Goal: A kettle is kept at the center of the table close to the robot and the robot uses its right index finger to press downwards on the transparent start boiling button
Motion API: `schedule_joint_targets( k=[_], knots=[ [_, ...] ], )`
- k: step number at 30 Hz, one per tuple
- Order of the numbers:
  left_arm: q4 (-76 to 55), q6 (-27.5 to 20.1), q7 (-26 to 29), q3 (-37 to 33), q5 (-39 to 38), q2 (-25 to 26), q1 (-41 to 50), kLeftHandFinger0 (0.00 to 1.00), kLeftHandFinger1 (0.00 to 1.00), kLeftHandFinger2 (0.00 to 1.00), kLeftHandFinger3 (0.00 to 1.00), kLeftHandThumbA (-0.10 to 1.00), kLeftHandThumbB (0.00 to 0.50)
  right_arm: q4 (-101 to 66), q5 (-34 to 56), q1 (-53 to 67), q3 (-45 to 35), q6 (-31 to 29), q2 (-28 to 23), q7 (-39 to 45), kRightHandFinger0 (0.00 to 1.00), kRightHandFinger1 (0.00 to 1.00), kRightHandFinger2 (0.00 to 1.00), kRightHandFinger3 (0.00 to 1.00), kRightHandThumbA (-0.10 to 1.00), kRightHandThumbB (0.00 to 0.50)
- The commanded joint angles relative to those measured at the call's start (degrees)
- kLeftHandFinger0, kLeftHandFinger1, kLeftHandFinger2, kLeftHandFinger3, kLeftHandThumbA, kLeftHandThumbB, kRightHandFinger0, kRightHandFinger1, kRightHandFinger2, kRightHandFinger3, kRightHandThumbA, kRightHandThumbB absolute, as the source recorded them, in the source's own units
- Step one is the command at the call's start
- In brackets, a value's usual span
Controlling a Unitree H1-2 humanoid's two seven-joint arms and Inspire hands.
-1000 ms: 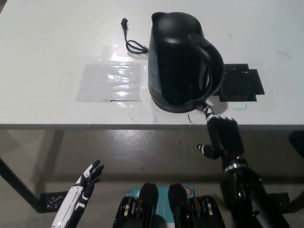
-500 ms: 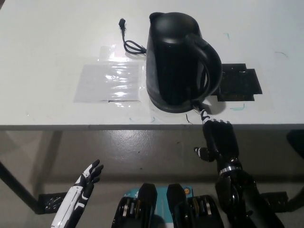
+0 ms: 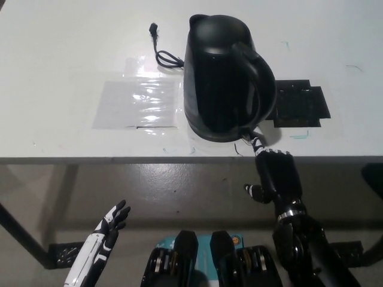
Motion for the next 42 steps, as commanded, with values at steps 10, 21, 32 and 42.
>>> schedule_joint_targets(
  k=[10,21,32,42],
  knots=[
    [-0.9,-1.6,-1.1,0.0,-0.5,0.6,-0.4,1.00,1.00,1.00,1.00,1.00,0.335,-30.1,14.2,7.0,-5.3,-11.5,-1.7,2.4,1.00,1.00,1.00,1.00,1.00,0.373],
    [-0.8,-1.6,-1.0,0.0,-0.7,0.4,-0.4,1.00,1.00,1.00,1.00,1.00,0.312,-42.7,20.8,15.1,-5.7,-18.6,-4.5,5.5,1.00,1.00,1.00,1.00,1.00,0.376],
    [0.0,-2.1,-0.7,0.3,-0.9,0.2,0.1,1.00,1.00,1.00,1.00,1.00,0.326,-45.9,23.2,27.1,-9.8,-29.0,-7.4,2.9,1.00,1.00,1.00,1.00,1.00,0.362],
    [0.2,-2.1,-0.8,0.6,-2.3,0.1,0.2,1.00,1.00,1.00,1.00,1.00,0.339,-41.5,26.8,33.4,-12.8,-33.0,-8.8,2.0,1.00,1.00,1.00,1.00,1.00,0.373]
  ],
)
